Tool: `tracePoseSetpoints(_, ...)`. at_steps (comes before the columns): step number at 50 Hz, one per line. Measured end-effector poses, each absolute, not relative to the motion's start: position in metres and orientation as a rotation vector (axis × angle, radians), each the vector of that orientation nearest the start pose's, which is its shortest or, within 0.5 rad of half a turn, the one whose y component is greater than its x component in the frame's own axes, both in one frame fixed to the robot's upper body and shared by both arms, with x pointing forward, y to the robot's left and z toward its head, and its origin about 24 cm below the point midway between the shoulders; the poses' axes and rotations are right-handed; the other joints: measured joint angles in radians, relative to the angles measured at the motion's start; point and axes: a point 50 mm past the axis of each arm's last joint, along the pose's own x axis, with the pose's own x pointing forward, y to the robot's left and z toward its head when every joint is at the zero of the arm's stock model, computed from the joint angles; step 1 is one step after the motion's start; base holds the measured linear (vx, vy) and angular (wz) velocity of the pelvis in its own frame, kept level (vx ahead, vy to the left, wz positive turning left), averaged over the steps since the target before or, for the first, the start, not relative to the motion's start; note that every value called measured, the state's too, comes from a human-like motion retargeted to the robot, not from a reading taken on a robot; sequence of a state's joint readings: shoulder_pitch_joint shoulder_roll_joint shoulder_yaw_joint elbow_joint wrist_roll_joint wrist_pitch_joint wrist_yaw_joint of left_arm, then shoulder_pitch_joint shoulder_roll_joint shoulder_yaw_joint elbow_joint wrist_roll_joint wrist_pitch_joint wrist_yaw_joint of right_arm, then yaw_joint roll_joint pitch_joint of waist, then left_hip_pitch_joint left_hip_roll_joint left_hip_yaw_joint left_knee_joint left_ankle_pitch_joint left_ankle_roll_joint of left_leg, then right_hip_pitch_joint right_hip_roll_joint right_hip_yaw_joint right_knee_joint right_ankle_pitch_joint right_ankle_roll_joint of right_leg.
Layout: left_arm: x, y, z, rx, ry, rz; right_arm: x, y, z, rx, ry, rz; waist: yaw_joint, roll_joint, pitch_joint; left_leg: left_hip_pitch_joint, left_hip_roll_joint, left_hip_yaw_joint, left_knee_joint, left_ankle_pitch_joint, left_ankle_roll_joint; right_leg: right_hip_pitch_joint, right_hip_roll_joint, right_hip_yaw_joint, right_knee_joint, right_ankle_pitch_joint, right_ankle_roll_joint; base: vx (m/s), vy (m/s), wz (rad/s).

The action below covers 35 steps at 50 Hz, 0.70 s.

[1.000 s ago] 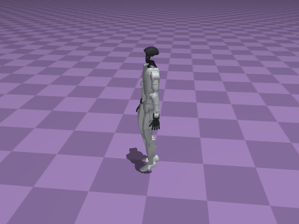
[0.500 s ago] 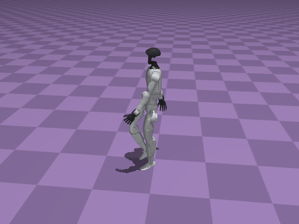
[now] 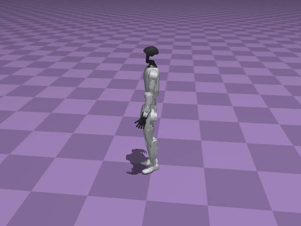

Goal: Upper body actions

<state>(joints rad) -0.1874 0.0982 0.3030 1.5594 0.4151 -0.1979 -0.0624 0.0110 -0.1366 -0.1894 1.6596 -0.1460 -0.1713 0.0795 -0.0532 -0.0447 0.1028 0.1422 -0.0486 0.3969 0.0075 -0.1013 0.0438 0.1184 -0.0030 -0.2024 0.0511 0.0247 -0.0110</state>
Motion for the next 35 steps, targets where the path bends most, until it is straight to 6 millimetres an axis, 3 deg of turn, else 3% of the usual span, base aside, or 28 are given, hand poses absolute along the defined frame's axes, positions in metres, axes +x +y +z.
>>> tracePoseSetpoints(8, 0.046, 0.192, -0.176, 0.130, 1.345, 0.006, -0.001, -0.194, -0.177, 0.047, 1.550, -0.113, 0.024, -0.007, -0.004, -0.019, 0.034, -0.023, 0.083, -0.037, -0.041, 0.018, 0.011, -0.008, -0.013, -0.012, -0.027, -0.05, -0.13, 0.12)
tracePoseSetpoints(12, -0.014, 0.199, -0.177, 0.111, 1.508, 0.060, 0.020, -0.188, -0.177, 0.016, 1.515, -0.059, 0.032, -0.014, -0.006, -0.088, 0.063, -0.031, 0.242, -0.028, -0.055, 0.027, -0.005, -0.003, -0.013, -0.021, -0.033, -0.04, -0.09, 0.12)
tracePoseSetpoints(16, -0.060, 0.197, -0.172, 0.080, 1.629, 0.077, 0.058, -0.176, -0.175, 0.009, 1.436, 0.012, 0.021, -0.033, 0.025, -0.207, 0.084, -0.060, 0.515, 0.147, -0.024, 0.051, -0.038, -0.021, -0.016, -0.024, -0.039, -0.10, -0.07, 0.34)
tracePoseSetpoints(18, -0.076, 0.200, -0.169, 0.090, 1.668, 0.082, 0.088, -0.165, -0.171, 0.046, 1.354, 0.039, 0.039, -0.047, 0.058, -0.325, 0.110, -0.070, 0.723, 0.241, 0.042, 0.064, -0.055, -0.024, -0.016, -0.024, -0.042, -0.20, -0.10, 0.20)
tracePoseSetpoints(20, -0.093, 0.203, -0.165, 0.112, 1.712, 0.084, 0.120, -0.155, -0.165, 0.101, 1.265, 0.068, 0.085, -0.051, 0.071, -0.473, 0.130, -0.093, 0.949, 0.236, 0.089, 0.061, -0.059, -0.018, -0.019, -0.017, -0.051, -0.12, -0.07, -0.13)
tracePoseSetpoints(24, -0.118, 0.195, -0.159, 0.087, 1.795, 0.085, 0.171, -0.142, -0.148, 0.137, 1.115, 0.098, 0.142, -0.037, 0.068, -0.667, 0.233, -0.057, 1.253, 0.134, 0.145, 0.035, -0.049, -0.030, -0.012, -0.009, -0.070, -0.09, -0.02, -0.10)
tracePoseSetpoints(28, -0.129, 0.185, -0.157, 0.002, 1.819, 0.122, 0.217, -0.129, -0.126, 0.131, 0.967, 0.159, 0.175, -0.027, 0.093, -0.772, 0.252, -0.057, 1.405, 0.091, 0.135, 0.034, -0.037, -0.027, -0.006, -0.002, -0.085, -0.07, 0.00, -0.29)
tracePoseSetpoints(31, -0.132, 0.182, -0.156, -0.032, 1.826, 0.135, 0.235, -0.122, -0.115, 0.097, 0.910, 0.205, 0.189, -0.030, 0.093, -0.786, 0.255, -0.039, 1.415, 0.084, 0.125, 0.035, -0.043, -0.025, -0.002, -0.004, -0.088, -0.02, 0.00, -0.07)
tracePoseSetpoints(35, -0.126, 0.186, -0.157, -0.041, 1.808, 0.099, 0.239, -0.117, -0.112, 0.085, 0.899, 0.227, 0.191, -0.038, 0.093, -0.720, 0.243, -0.024, 1.325, 0.090, 0.120, 0.045, -0.053, -0.025, 0.000, -0.009, -0.084, 0.00, 0.00, 0.00)
